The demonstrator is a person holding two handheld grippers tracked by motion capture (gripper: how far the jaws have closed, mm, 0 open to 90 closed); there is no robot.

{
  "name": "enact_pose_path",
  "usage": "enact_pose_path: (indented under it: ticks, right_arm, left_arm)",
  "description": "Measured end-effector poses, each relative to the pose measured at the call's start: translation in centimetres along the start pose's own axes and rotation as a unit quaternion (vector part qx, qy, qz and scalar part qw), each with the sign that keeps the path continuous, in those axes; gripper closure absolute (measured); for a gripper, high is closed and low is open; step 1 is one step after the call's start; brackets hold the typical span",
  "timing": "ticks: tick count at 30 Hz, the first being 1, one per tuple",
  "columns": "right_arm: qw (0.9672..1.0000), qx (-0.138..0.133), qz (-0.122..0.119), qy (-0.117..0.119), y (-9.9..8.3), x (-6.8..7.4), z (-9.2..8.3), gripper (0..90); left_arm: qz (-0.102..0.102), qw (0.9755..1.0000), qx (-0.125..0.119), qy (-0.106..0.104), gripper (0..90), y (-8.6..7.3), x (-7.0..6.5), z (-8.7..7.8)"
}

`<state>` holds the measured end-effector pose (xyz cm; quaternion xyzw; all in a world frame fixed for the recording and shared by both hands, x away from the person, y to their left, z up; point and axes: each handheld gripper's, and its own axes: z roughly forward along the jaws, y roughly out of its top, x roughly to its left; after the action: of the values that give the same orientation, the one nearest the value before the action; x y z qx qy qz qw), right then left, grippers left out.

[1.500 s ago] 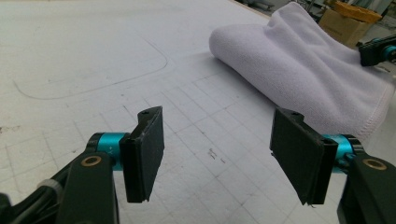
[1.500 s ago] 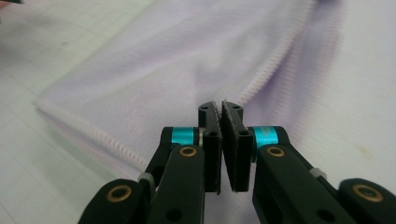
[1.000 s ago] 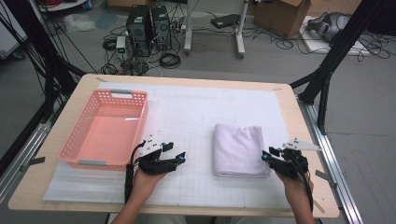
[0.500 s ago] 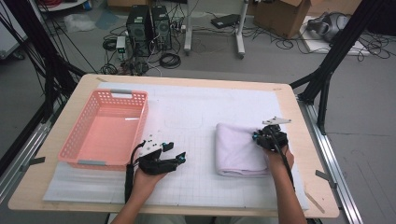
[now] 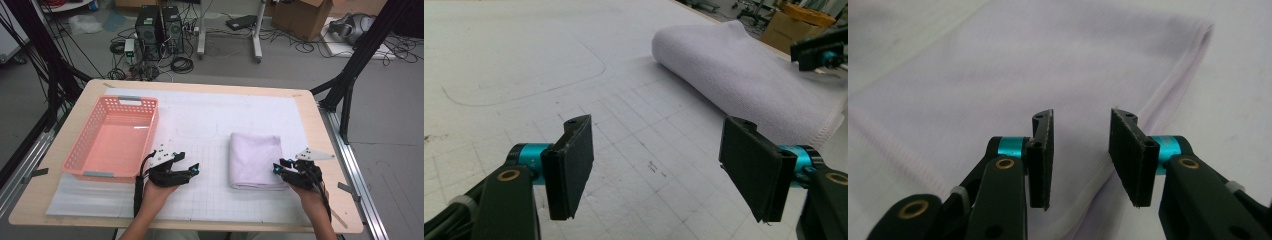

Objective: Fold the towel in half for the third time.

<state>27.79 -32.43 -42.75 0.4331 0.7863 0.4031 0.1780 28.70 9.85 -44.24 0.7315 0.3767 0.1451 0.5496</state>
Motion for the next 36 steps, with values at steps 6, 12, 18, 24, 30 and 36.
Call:
enact_pose_path:
  ticks: [6,12,18,24,30,36]
  right_arm:
    - [0.9991,0.008,-0.029,-0.031,-1.6,0.4,-1.7,60.0]
    - [0.9982,-0.049,-0.008,-0.034,-2.7,0.0,-4.2,41.5]
    - [0.9969,-0.066,0.001,-0.044,-3.8,-1.0,-4.5,26.8]
    - [0.9947,-0.086,-0.007,-0.055,-3.7,-1.0,-5.1,20.8]
    - [0.9950,-0.083,-0.004,-0.056,-3.8,-1.3,-5.0,20.7]
    - [0.9951,-0.081,-0.005,-0.057,-3.8,-1.3,-5.0,20.7]
  left_arm:
    - [-0.011,0.9999,-0.003,-0.001,26.2,0.2,0.0,-0.1]
    - [0.001,1.0000,0.002,0.000,21.5,0.2,-0.2,0.0]
    - [0.008,1.0000,-0.002,0.000,21.5,0.2,-0.4,-0.1]
    - [0.008,1.0000,0.000,0.003,21.5,0.1,-0.3,-0.3]
    - [0.012,0.9999,0.007,0.001,21.7,0.0,-0.3,-0.1]
    - [0.011,0.9999,0.007,0.002,21.7,-0.1,-0.2,-0.1]
